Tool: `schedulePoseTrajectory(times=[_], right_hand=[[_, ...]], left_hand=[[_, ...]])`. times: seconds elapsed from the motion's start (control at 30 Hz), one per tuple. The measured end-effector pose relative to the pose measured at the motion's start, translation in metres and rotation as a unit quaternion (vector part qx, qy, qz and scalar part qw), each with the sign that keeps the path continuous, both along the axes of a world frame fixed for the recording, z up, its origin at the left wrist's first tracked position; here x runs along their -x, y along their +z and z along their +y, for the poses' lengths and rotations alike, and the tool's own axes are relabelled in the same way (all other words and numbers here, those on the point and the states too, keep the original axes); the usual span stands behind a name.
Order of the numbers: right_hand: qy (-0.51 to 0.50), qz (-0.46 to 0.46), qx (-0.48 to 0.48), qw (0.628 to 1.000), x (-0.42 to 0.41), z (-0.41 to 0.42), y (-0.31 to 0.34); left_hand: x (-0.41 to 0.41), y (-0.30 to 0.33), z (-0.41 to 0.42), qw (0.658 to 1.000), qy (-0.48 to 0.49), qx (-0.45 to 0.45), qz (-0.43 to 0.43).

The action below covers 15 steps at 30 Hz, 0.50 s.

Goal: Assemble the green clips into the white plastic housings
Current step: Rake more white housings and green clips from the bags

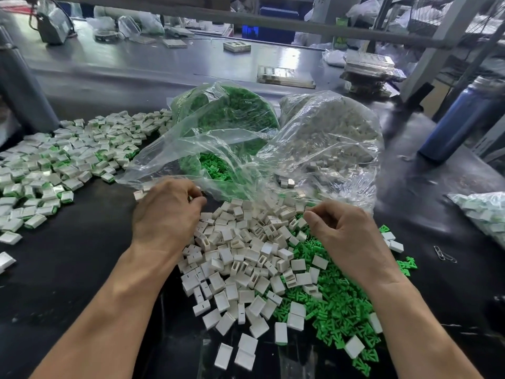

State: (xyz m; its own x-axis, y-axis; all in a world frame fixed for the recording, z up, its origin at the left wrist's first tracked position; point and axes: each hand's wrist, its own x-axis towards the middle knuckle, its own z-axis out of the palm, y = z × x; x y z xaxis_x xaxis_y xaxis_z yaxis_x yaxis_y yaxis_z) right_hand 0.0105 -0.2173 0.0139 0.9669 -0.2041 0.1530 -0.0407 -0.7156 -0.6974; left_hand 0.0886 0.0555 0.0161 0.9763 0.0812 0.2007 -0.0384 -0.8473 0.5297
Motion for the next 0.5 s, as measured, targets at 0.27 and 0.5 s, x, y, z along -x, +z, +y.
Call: schedulePoseTrajectory(times=[0.27, 0.5], right_hand=[[-0.055, 0.081, 0.121, 0.988, -0.001, -0.008, 0.007], [-0.035, 0.106, 0.144, 0.983, -0.001, 0.001, 0.010]], left_hand=[[0.005, 0.006, -0.007, 0.992, -0.008, -0.052, 0.118], [0.005, 0.001, -0.014, 0.995, -0.037, 0.039, 0.086]])
